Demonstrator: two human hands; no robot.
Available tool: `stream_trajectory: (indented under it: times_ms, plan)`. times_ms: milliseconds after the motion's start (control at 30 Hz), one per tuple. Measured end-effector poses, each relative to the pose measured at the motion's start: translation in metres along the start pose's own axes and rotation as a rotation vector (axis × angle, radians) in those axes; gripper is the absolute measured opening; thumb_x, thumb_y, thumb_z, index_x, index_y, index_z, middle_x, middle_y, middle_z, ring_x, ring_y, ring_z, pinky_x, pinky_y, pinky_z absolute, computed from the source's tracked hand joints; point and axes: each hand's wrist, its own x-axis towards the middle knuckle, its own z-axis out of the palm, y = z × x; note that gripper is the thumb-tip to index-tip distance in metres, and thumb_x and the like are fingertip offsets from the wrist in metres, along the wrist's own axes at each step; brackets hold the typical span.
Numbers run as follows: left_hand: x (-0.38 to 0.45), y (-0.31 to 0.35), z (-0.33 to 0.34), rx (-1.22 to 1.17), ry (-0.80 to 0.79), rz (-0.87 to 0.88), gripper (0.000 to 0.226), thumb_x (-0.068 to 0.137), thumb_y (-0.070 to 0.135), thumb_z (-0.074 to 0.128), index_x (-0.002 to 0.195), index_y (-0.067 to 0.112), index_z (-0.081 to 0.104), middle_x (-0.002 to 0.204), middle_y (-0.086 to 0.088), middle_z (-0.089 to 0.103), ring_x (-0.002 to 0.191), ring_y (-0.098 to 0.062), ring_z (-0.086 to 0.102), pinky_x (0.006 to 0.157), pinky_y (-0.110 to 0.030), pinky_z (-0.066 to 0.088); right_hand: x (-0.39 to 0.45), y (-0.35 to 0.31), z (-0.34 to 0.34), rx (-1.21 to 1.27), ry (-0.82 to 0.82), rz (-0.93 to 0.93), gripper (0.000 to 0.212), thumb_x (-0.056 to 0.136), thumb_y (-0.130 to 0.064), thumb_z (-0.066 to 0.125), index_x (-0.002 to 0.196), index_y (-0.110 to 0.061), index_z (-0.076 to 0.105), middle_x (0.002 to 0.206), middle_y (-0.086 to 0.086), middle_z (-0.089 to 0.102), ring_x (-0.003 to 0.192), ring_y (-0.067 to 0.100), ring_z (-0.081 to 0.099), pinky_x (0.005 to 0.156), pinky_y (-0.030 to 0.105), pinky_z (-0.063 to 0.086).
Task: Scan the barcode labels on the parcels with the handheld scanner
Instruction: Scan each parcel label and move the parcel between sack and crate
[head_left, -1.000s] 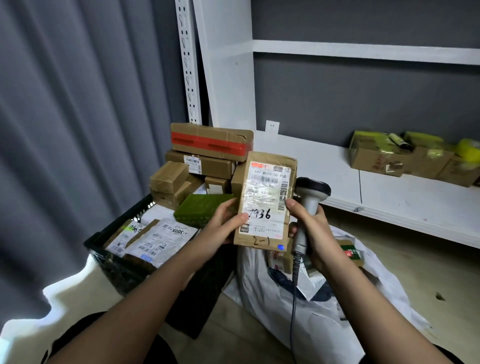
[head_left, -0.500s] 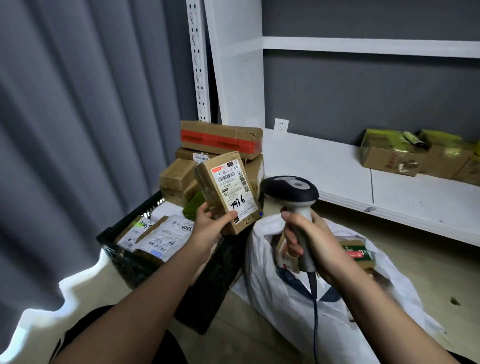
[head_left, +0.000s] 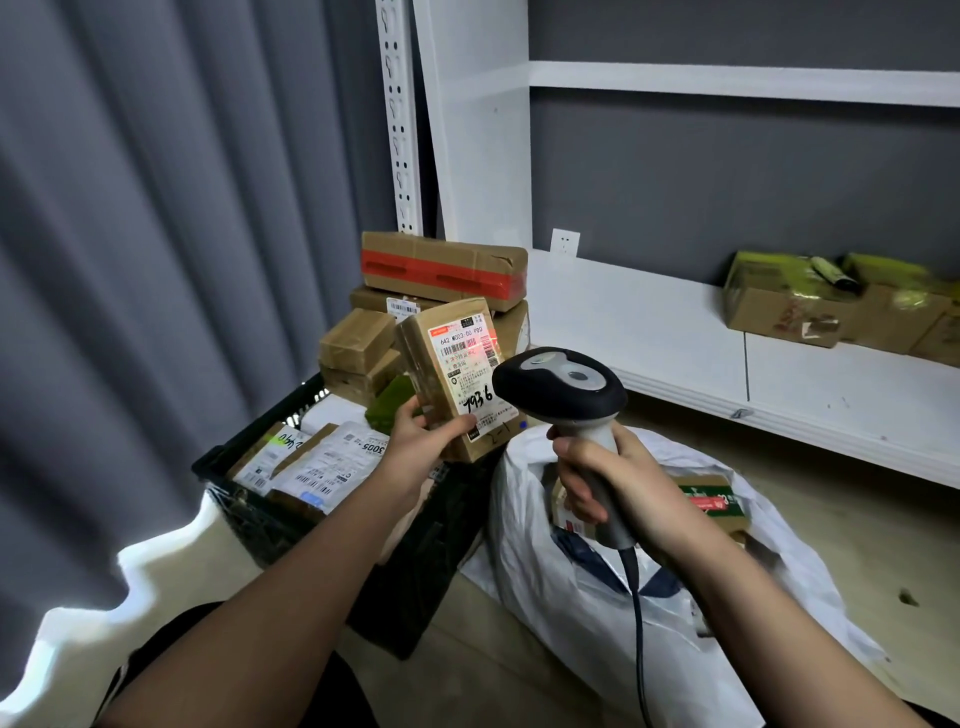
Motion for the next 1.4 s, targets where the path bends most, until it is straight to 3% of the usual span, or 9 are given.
stream_trajectory:
  times_ms: [133,333,500,700,833,967,1100,1267,1400]
  plan:
    - [-0.005,0.003,0.002,-0.019,-0.007,-0.009,0.071,0.079,0.01,0.076,0.138,0.014,0.037,0.123,-0.006,0.063,0.104,-0.017,0.063,0.076,-0.028,0.051,-0.002,-0.001,0.001,0.028,-0.007,-0.006,0.026,0.08,-0.02,0.06,0.096,-0.004,0.047,0.049,0.005,0.038,0.034,0.012,0.028,0.042,0.026,0.025]
    - [-0.01,0.006,0.005,-0.039,-0.008,-0.027,0.066,0.081,0.006,0.073,0.137,0.013,0.038,0.123,-0.009,0.063,0.099,-0.017,0.063,0.066,-0.023,0.051,-0.005,-0.003,0.002,0.07,-0.013,-0.013,0.025,0.08,-0.019,0.059,0.096,-0.005,0.046,0.05,0.005,0.037,0.033,0.012,0.028,0.041,0.025,0.024]
    - [-0.008,0.004,0.005,-0.033,-0.009,-0.04,0.072,0.08,0.008,0.075,0.141,0.013,0.036,0.124,-0.008,0.063,0.105,-0.019,0.063,0.067,-0.024,0.051,-0.005,-0.003,0.002,0.076,-0.003,-0.008,0.03,0.079,-0.02,0.059,0.102,-0.005,0.047,0.049,0.005,0.038,0.033,0.011,0.028,0.041,0.024,0.024]
    - [-0.011,0.003,0.008,0.002,-0.023,-0.048,0.065,0.083,0.012,0.073,0.137,0.014,0.037,0.119,-0.004,0.064,0.097,-0.015,0.063,0.064,-0.023,0.051,-0.007,-0.003,-0.006,0.072,0.033,-0.018,0.022,0.08,-0.021,0.062,0.091,-0.01,0.047,0.051,0.006,0.04,0.036,0.014,0.03,0.045,0.028,0.026]
    - [-0.018,-0.006,0.018,0.135,-0.076,-0.075,0.062,0.087,0.024,0.069,0.137,0.017,0.033,0.103,0.004,0.063,0.089,-0.014,0.062,0.069,-0.028,0.05,-0.014,-0.008,-0.032,0.088,0.209,-0.059,0.025,0.088,-0.013,0.061,0.102,-0.011,0.04,0.053,0.007,0.041,0.036,0.014,0.031,0.039,0.022,0.031]
    - [-0.029,-0.017,0.031,0.388,-0.151,-0.124,0.067,0.087,0.032,0.068,0.14,0.017,0.029,0.124,-0.004,0.056,0.099,-0.019,0.058,0.063,-0.027,0.048,-0.027,-0.01,-0.082,-0.034,0.488,-0.066,0.023,0.096,-0.01,0.055,0.107,-0.012,0.035,0.059,0.006,0.051,0.038,0.013,0.038,0.039,0.022,0.032]
    - [-0.045,-0.039,0.06,0.562,-0.259,-0.252,0.066,0.087,0.039,0.066,0.139,0.02,0.031,0.13,-0.008,0.054,0.105,-0.026,0.061,0.073,-0.035,0.054,-0.048,0.003,-0.129,-0.052,0.705,0.015,0.027,0.096,-0.015,0.058,0.108,-0.011,0.034,0.066,0.006,0.053,0.036,0.011,0.042,0.037,0.022,0.034]
    - [-0.067,-0.088,0.112,0.409,-0.447,-0.521,0.057,0.082,0.045,0.068,0.128,0.018,0.048,0.112,-0.012,0.066,0.091,-0.027,0.069,0.065,-0.034,0.057,-0.074,0.019,-0.168,0.009,0.788,0.083,0.029,0.095,-0.018,0.058,0.107,-0.012,0.033,0.068,0.007,0.05,0.038,0.011,0.04,0.038,0.022,0.034]
    - [-0.087,-0.136,0.169,0.224,-0.393,-0.736,0.044,0.083,0.038,0.067,0.116,0.01,0.059,0.097,-0.013,0.068,0.078,-0.025,0.067,0.06,-0.032,0.057,-0.089,0.02,-0.189,0.025,0.819,0.094,0.029,0.096,-0.02,0.059,0.105,-0.013,0.032,0.067,0.005,0.05,0.038,0.01,0.041,0.037,0.021,0.034]
